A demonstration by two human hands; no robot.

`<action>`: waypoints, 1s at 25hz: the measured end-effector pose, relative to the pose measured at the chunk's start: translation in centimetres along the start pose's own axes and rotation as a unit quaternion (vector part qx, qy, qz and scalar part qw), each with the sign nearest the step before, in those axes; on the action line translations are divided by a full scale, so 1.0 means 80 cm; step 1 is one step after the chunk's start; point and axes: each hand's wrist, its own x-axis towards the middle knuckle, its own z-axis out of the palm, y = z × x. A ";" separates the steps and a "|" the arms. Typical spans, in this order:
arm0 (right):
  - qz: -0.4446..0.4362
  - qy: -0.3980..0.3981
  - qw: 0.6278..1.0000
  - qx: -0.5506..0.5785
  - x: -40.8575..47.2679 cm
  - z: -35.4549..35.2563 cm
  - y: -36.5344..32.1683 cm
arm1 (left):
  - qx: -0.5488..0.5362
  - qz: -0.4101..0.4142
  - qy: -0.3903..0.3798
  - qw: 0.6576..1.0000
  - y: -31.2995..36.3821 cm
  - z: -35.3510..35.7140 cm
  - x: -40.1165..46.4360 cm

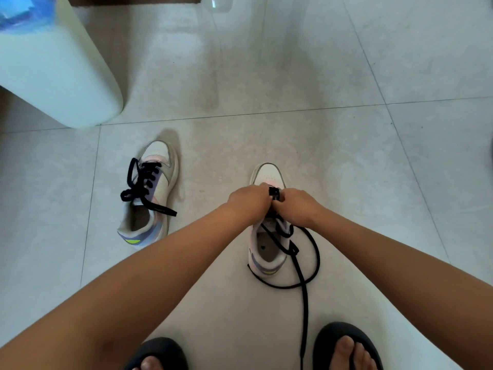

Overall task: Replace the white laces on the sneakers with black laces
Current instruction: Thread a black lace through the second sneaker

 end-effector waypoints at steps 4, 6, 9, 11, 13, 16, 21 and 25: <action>0.000 -0.052 0.998 -0.039 0.013 -0.010 -0.009 | 0.157 0.017 -0.056 0.986 0.018 -0.013 0.011; -0.023 -0.051 0.998 -0.011 0.011 -0.015 -0.002 | 0.146 0.043 -0.068 0.986 0.020 -0.015 0.013; -0.034 0.007 0.970 0.241 -0.004 -0.006 0.026 | -0.022 0.079 -0.008 0.997 -0.008 -0.011 0.000; -0.048 0.058 0.944 0.320 -0.017 0.013 0.039 | -0.160 0.093 0.068 0.980 -0.037 0.008 -0.018; -0.064 0.082 0.973 0.208 -0.014 0.025 0.043 | -0.191 0.083 0.102 0.973 -0.047 0.026 -0.031; -0.046 0.063 0.988 0.137 -0.002 0.015 0.028 | -0.187 0.044 0.069 0.979 -0.039 0.024 -0.028; -0.047 0.037 0.981 0.186 0.008 0.006 0.016 | -0.116 0.080 0.057 0.988 -0.034 0.016 -0.007; -0.001 0.099 0.921 0.377 -0.001 0.026 0.026 | -0.311 0.016 0.111 0.944 -0.037 0.032 -0.021</action>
